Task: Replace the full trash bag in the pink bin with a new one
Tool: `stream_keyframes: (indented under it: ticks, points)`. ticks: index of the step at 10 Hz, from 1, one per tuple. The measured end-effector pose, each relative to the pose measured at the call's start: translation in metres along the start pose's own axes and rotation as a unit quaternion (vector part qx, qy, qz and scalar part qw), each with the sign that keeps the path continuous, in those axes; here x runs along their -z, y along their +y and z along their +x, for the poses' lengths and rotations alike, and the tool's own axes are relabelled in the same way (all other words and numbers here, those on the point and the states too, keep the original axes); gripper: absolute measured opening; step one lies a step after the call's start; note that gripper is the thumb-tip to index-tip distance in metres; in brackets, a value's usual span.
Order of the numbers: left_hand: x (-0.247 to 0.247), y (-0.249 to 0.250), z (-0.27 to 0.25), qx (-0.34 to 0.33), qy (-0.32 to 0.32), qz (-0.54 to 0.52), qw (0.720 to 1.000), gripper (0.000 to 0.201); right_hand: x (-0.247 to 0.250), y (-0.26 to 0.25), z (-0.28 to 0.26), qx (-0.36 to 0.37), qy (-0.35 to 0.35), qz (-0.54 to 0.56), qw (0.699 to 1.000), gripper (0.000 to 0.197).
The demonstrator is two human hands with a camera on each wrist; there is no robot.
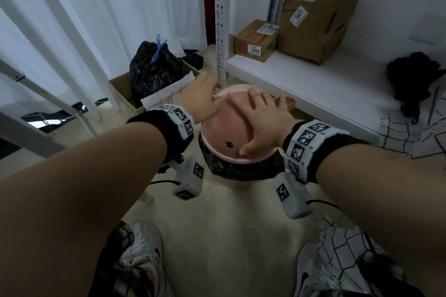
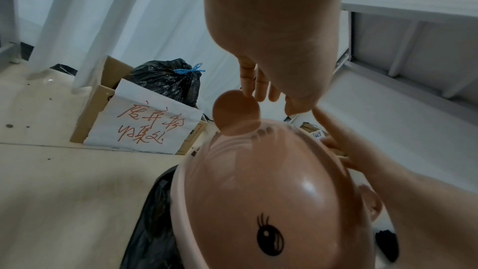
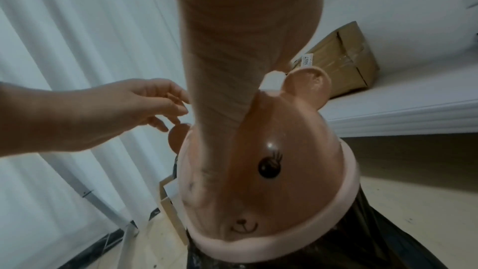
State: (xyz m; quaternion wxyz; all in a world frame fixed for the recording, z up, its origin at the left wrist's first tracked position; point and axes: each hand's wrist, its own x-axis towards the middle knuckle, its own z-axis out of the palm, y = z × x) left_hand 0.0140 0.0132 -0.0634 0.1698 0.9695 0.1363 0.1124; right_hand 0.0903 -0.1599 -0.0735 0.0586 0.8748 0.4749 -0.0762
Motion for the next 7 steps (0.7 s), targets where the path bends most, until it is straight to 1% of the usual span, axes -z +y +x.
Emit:
stream_keyframes:
  ticks: [1,2,3,4,5,6,7]
  points:
    - [-0.005,-0.011,0.001,0.009,0.002,0.028,1.0,0.038,-0.008,-0.003,0.008,-0.018,0.008,-0.051,0.999,0.132]
    - [-0.007,-0.018,0.003,0.052,0.002,0.102,0.993,0.046,-0.006,-0.002,0.022,-0.033,0.025,-0.059,0.997,0.132]
    - [-0.006,-0.018,0.008,0.081,0.011,0.098,0.992,0.05,-0.005,0.003,0.041,-0.049,0.028,-0.054,0.997,0.131]
    - [-0.004,-0.023,0.013,0.09,0.015,0.089,0.992,0.05,-0.006,0.005,0.055,-0.059,0.03,-0.037,0.997,0.126]
    - [0.005,-0.034,0.012,0.11,0.023,0.097,0.989,0.046,-0.005,0.005,0.06,-0.057,0.035,-0.022,0.997,0.121]
    - [0.009,-0.042,0.0,0.107,-0.001,0.108,0.988,0.045,-0.004,0.0,0.056,-0.055,0.056,-0.003,0.997,0.105]
    - [0.027,-0.032,0.002,0.085,-0.003,0.118,0.989,0.048,0.015,-0.005,0.048,-0.038,0.111,-0.024,0.993,0.071]
